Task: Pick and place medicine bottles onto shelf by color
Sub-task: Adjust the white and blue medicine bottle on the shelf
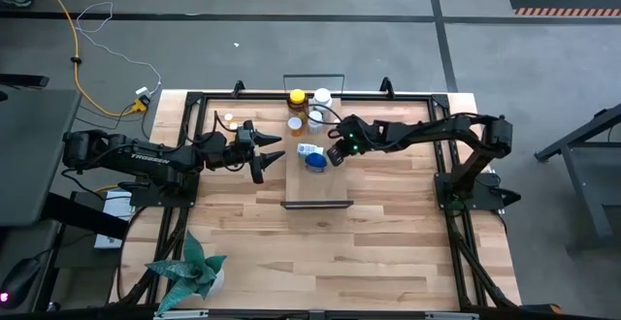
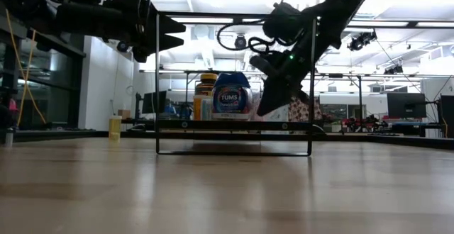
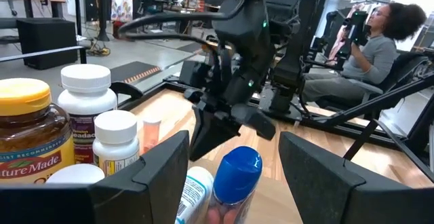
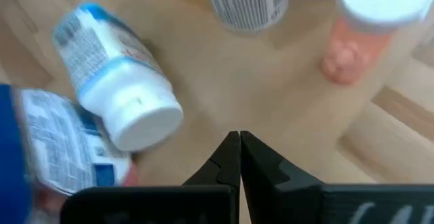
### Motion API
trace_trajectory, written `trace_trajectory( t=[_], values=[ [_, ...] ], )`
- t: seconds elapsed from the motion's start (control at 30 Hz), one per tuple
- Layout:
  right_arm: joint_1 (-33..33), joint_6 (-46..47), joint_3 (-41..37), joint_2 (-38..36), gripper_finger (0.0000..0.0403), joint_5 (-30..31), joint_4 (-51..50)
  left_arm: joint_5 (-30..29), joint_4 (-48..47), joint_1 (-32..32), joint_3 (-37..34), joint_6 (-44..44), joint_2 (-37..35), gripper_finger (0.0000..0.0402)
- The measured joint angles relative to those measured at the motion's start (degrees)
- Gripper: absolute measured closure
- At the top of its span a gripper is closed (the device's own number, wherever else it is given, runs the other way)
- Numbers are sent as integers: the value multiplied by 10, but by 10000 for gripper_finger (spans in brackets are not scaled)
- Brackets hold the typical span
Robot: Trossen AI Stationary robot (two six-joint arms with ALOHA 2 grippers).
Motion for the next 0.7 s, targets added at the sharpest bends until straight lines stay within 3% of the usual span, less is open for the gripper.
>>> trace_trajectory(
  t=[0.23,0.4,0.7],
  values=[
    [-10,-14,0,45,403,-75,92,0,1,0,0,-9,0,183],
    [-20,-14,0,58,403,-92,165,0,1,0,0,-2,0,183],
    [-16,-40,0,54,403,-135,183,0,1,0,0,6,0,183]
  ],
)
